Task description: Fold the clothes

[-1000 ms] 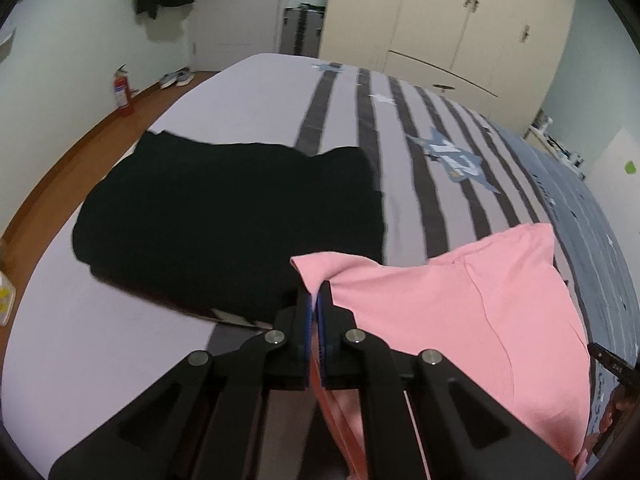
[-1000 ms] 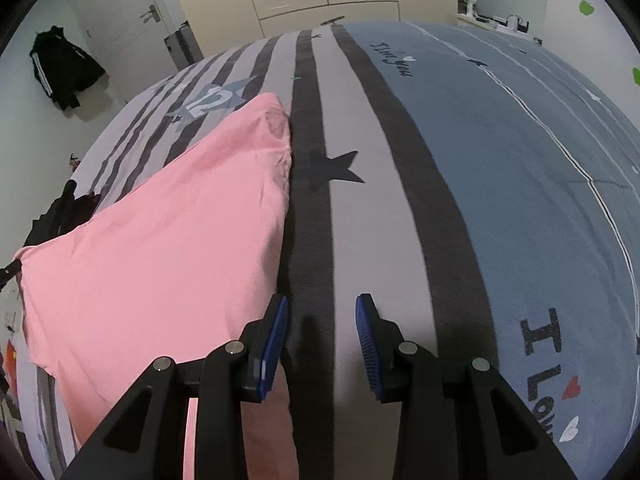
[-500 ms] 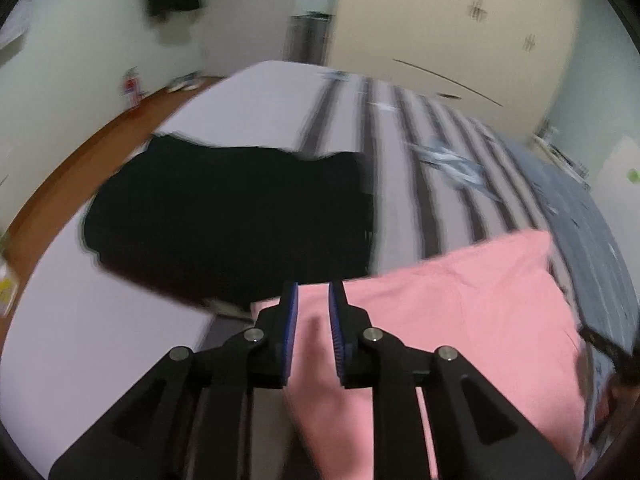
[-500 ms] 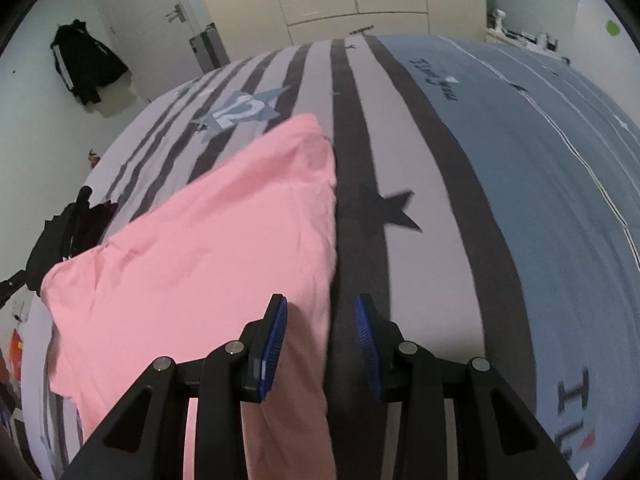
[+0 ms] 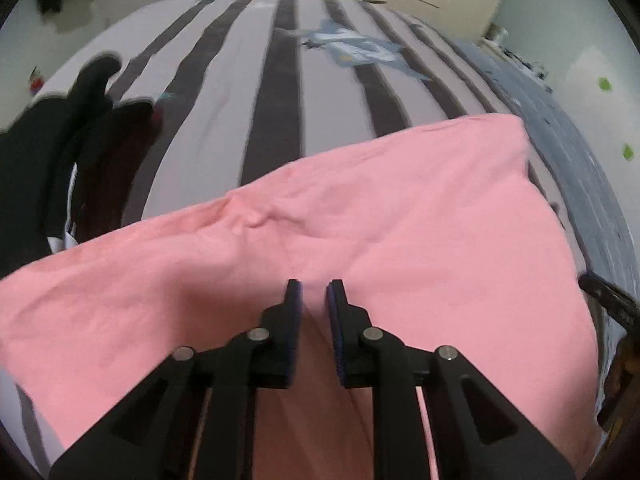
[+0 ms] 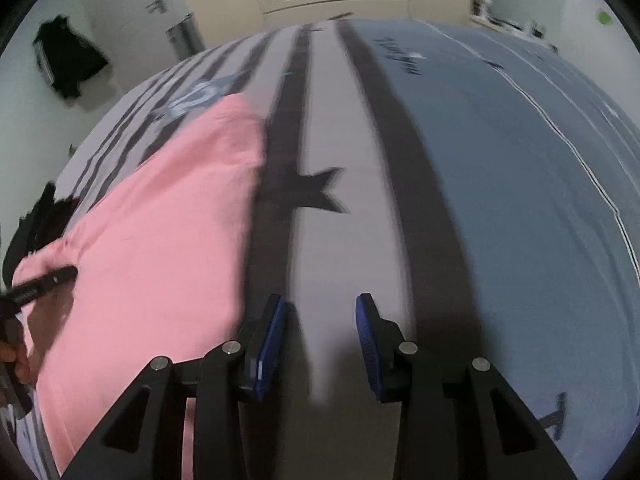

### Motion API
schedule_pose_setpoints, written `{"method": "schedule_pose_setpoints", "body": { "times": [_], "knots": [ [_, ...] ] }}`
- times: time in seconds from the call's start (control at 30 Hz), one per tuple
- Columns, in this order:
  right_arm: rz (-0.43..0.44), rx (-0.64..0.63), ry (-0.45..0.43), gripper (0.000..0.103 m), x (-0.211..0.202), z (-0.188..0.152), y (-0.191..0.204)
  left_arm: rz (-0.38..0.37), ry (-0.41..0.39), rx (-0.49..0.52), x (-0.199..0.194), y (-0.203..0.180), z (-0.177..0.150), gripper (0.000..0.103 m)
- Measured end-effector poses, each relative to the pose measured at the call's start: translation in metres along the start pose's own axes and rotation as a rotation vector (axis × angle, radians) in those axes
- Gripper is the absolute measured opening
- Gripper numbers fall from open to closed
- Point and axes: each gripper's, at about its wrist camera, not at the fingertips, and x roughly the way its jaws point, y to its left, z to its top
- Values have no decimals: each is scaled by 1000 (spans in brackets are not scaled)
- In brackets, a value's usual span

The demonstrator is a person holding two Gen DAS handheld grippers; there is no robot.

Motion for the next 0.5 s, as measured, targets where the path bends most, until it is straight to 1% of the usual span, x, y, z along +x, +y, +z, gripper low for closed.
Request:
{"method": "schedule_pose_setpoints", "body": {
  "times": [0.07,0.1,0.17,0.2,0.27,0.33,0.37,0.43,0.5],
  "knots": [
    [8,14,-8,32,-4,0,-13,17,-27,17,-8,-8,6,13],
    [9,13,-12,33,-7,0,-17,-1,-51,21,-13,-13,9,13],
    [20,20,-26,33,-14,0,-24,-59,-85,33,-19,-29,19,13],
    [24,27,-33,34,-17,1,-27,-91,-88,41,-18,-37,25,13],
    [37,41,-45,34,-23,1,-33,-175,-79,65,-7,-60,43,13],
    [50,54,-50,34,-28,-1,-38,-231,-71,90,4,-80,54,13],
    [56,60,-52,34,-31,-2,-40,-247,-71,110,9,-93,59,13],
    [62,59,-54,34,-34,-6,-43,-239,-67,144,28,-114,65,13],
    [66,54,-48,34,-37,-12,-48,-224,-40,140,48,-122,74,13]
  ]
}}
